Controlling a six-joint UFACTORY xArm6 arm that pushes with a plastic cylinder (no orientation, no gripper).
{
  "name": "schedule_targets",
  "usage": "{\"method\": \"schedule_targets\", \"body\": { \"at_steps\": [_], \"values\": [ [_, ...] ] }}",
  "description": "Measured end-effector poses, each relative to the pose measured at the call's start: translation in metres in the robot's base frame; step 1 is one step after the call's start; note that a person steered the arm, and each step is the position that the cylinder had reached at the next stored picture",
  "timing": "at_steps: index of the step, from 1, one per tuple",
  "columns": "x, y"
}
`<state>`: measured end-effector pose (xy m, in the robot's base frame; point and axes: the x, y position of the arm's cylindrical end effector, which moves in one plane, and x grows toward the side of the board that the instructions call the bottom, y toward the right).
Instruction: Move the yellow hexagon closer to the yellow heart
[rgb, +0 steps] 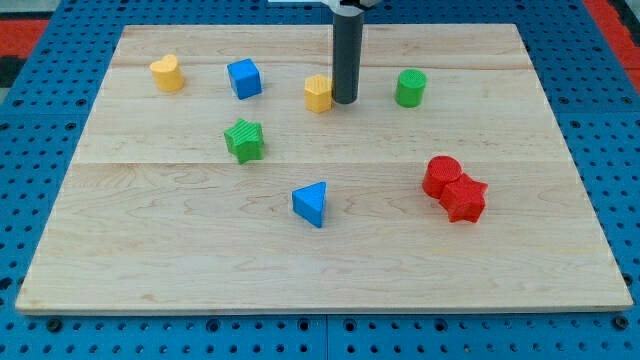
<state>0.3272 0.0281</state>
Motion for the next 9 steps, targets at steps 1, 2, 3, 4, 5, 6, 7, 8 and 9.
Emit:
{"method": "schedule_targets", "body": {
  "at_steps": [1,2,3,4,5,6,7,8,9],
  "values": [
    [-0.005,-0.015],
    [-0.014,-0.036],
    [-0.007,-0.061],
    [0.008,-0.089],
    [0.022,-0.091],
    [0.025,-0.111],
    [0.033,-0.126],
    [0.051,-0.126],
    [0.054,-0.147]
  ]
}}
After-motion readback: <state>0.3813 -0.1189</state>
